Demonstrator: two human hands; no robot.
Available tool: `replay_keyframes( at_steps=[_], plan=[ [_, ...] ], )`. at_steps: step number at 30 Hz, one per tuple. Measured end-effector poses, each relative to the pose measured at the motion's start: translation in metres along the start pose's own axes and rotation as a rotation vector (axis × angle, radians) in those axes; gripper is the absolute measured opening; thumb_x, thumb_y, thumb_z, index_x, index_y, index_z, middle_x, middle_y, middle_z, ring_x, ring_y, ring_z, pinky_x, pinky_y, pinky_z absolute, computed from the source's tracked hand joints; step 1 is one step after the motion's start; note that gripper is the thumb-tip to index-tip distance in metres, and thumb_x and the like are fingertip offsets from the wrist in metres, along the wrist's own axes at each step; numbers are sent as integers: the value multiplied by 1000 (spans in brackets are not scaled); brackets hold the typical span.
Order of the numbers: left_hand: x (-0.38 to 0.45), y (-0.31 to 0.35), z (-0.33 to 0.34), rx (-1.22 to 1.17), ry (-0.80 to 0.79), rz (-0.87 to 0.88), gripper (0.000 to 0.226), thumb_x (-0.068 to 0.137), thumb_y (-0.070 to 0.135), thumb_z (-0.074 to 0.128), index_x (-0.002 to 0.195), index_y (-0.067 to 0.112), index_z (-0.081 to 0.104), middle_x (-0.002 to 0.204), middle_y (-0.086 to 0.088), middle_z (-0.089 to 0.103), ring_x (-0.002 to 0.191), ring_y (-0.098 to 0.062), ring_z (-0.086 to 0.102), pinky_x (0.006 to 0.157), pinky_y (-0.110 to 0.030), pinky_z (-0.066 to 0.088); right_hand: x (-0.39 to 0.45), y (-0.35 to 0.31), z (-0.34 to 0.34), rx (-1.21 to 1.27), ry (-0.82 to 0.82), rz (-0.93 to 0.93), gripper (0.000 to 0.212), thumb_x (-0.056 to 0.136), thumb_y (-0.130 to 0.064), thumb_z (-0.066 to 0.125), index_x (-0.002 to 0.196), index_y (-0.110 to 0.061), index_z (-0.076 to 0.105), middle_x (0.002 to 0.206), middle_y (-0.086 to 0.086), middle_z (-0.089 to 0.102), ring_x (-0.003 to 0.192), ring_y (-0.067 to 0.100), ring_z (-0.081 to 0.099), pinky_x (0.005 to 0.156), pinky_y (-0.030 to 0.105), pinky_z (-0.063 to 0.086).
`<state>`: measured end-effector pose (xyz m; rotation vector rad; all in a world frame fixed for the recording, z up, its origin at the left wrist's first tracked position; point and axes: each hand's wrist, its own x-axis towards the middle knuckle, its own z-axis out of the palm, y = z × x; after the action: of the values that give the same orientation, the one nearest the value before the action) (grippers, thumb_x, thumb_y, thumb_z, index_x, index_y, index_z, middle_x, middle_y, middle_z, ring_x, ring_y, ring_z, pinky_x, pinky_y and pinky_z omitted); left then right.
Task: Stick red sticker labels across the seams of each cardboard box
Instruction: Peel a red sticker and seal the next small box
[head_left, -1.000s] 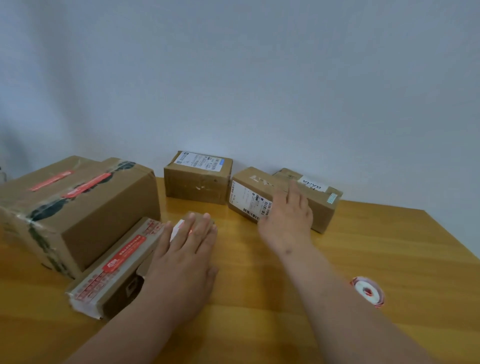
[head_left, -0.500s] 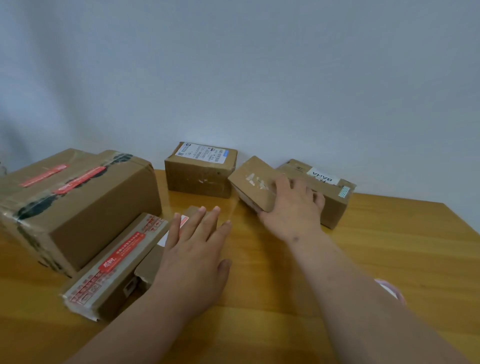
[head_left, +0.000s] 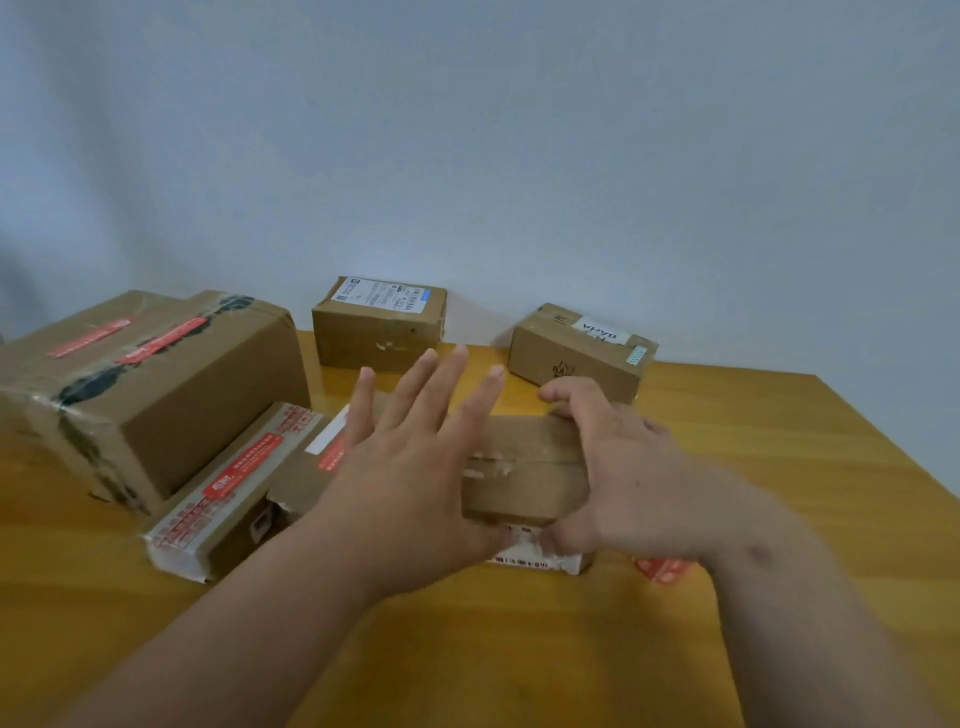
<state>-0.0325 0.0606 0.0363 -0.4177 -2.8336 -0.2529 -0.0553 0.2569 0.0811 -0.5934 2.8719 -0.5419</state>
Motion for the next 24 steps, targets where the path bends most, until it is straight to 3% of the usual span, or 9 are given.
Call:
replay_keyframes(
  at_steps=[2,4,6,8,12,15,18,20,24],
  plan=[
    [-5,11,-9,19,-121,82,119,68,77,59,146,43,-25,162,14,-8,148,-11,-11,119,-51,-9,-17,-6,-2,-52,-81,-61,95,63,-37,81,130,-49,14,115,-20,35,109,7,33,92,26,31],
    [-14,19,-11,-78,-230,68,121,67,70,67,150,40,-16,154,16,22,140,-11,22,119,-42,17,-30,-8,0,27,-116,-100,96,61,-34,84,128,-53,18,122,-24,39,116,7,38,97,31,40],
    [-29,24,-8,-217,-212,21,120,65,67,71,153,38,-6,147,18,30,128,-8,34,110,-34,34,-46,-6,4,241,-116,-108,102,62,-33,87,134,-56,18,132,-29,38,122,-2,41,98,24,45],
    [-45,25,-6,-279,-128,-47,118,63,68,71,153,36,2,147,19,27,129,-7,33,110,-36,35,-62,-2,8,464,-20,-93,96,70,-33,86,140,-51,23,136,-32,37,123,-13,38,94,10,41],
    [-72,31,-4,-305,31,-157,111,62,68,73,148,39,9,143,20,25,129,-5,25,115,-35,24,-80,-4,27,603,313,35,46,79,-38,76,118,-42,53,114,-23,58,102,-5,56,84,27,51],
    [-87,35,1,-303,135,-184,109,61,68,74,146,39,11,142,19,26,129,-4,21,112,-33,21,-86,-19,45,524,414,37,27,78,-40,74,100,-38,59,101,-20,61,95,-12,52,76,17,44],
    [-98,34,9,-225,218,-179,109,57,69,72,145,33,19,140,12,35,130,-8,26,109,-37,26,-89,-34,53,474,514,64,24,75,-47,73,87,-32,58,93,-19,62,91,-5,55,72,19,43],
    [-103,33,14,-153,282,-153,106,53,70,67,142,25,30,133,5,45,123,-12,32,99,-39,32,-88,-42,56,424,562,96,26,77,-49,71,82,-29,56,88,-16,62,86,0,57,68,21,45],
    [-112,31,20,-155,364,-168,110,46,63,80,137,15,40,125,-1,51,116,-18,38,91,-39,30,-86,-47,59,437,554,69,20,83,-48,66,83,-29,60,89,-15,63,87,1,58,70,22,46]
  ],
)
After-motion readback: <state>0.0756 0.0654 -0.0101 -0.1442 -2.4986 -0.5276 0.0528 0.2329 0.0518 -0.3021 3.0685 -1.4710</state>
